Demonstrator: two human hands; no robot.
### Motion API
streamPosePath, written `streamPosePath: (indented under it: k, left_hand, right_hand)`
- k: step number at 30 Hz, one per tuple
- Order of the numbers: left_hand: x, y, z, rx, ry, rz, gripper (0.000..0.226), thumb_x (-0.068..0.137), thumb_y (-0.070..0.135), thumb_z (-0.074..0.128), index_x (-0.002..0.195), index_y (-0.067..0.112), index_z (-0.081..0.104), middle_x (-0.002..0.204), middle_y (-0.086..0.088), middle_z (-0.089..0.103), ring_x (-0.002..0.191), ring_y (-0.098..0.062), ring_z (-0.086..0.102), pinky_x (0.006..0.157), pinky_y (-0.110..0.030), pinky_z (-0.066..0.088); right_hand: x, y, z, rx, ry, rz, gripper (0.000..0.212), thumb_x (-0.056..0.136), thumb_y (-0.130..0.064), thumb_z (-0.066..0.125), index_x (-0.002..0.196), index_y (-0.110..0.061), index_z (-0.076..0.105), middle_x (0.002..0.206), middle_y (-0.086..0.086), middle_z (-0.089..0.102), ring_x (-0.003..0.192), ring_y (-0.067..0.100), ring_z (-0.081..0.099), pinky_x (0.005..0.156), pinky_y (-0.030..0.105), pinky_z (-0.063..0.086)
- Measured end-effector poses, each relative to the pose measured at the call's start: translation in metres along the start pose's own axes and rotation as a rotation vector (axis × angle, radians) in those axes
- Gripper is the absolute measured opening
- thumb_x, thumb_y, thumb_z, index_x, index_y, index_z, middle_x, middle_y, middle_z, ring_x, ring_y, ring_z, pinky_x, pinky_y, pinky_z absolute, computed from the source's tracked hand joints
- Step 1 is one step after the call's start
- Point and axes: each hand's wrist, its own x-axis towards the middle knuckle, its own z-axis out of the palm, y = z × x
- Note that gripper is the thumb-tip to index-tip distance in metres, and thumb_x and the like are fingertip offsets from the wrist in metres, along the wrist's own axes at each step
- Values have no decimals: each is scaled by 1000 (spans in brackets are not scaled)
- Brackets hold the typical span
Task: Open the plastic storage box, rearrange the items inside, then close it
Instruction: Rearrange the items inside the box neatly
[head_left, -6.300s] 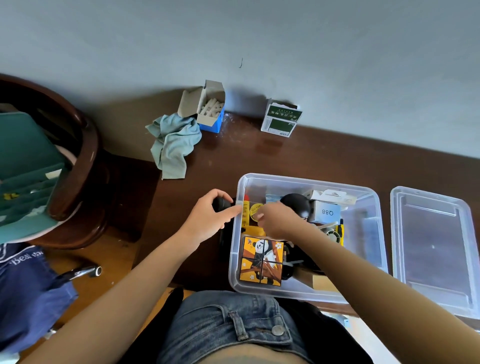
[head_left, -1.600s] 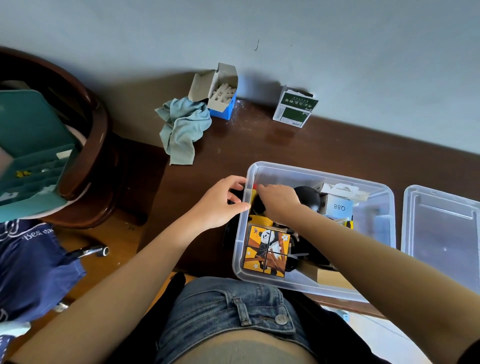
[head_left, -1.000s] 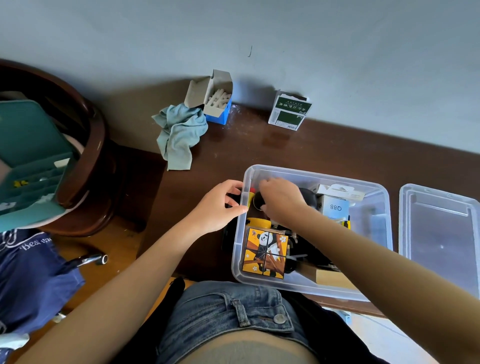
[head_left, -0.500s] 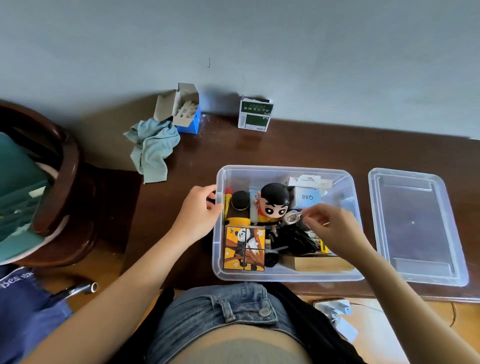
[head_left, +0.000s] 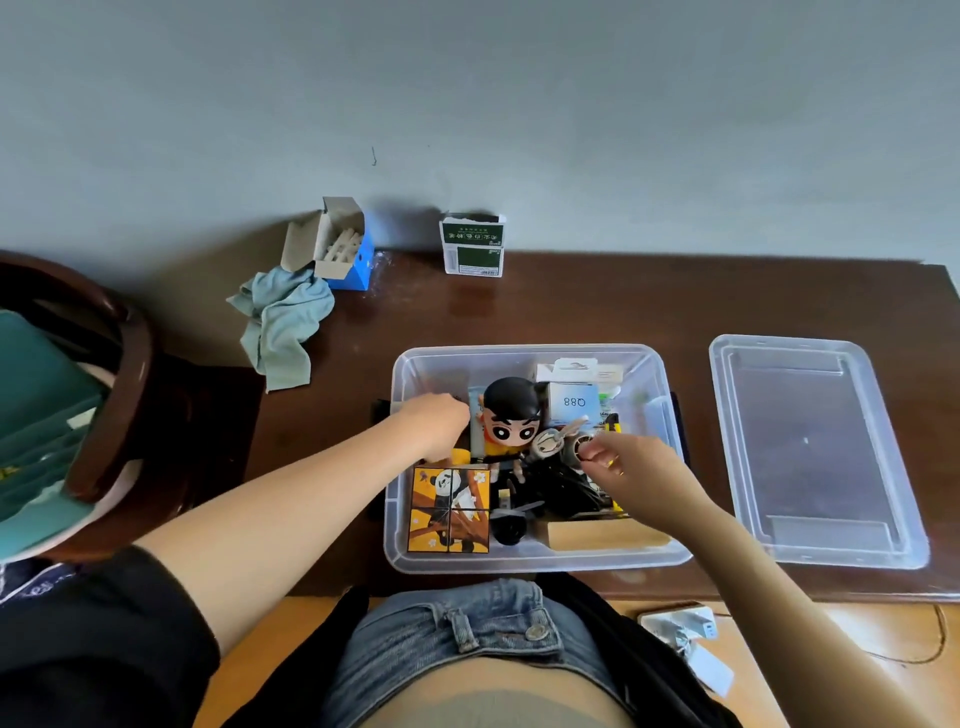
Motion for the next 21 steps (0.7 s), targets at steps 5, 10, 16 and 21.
streamPosePath:
  k: [5, 10, 16, 21]
  left_hand:
    - [3, -3, 6, 52, 52, -6, 7, 90, 6, 56, 92, 6, 63, 81, -7, 59, 74, -24, 57, 60, -29, 43]
    - [5, 0, 11, 21, 138, -75, 7, 88, 9, 59, 83, 11, 55, 84, -7, 61, 73, -21, 57, 57, -27, 42]
    - [5, 9, 18, -120, 296, -230, 24, 85, 12, 60, 66, 14, 45, 66, -1, 48, 62, -18, 49, 52, -24, 40]
    - [8, 18, 28, -272, 374, -340, 19, 85, 12, 63, 72, 15, 49, 69, 0, 50, 71, -20, 60, 56, -26, 45]
  right_hand:
    - [-1, 8, 5, 7, -27, -14, 20, 91, -30, 55, 108, -25, 65, 83, -18, 59, 80, 8, 59, 68, 24, 46]
    - [-1, 13, 4, 24, -43, -39, 22, 92, -31, 53, 111, -27, 63, 86, -17, 59, 80, 7, 59, 66, 23, 45]
    - [2, 18, 4, 11, -31, -68, 21, 92, -31, 54, 110, -28, 63, 82, -20, 57, 76, 4, 56, 60, 18, 39]
    - [5, 16, 3, 0, -80, -85, 21, 92, -34, 53, 110, -28, 62, 86, -18, 59, 81, 8, 60, 68, 25, 49]
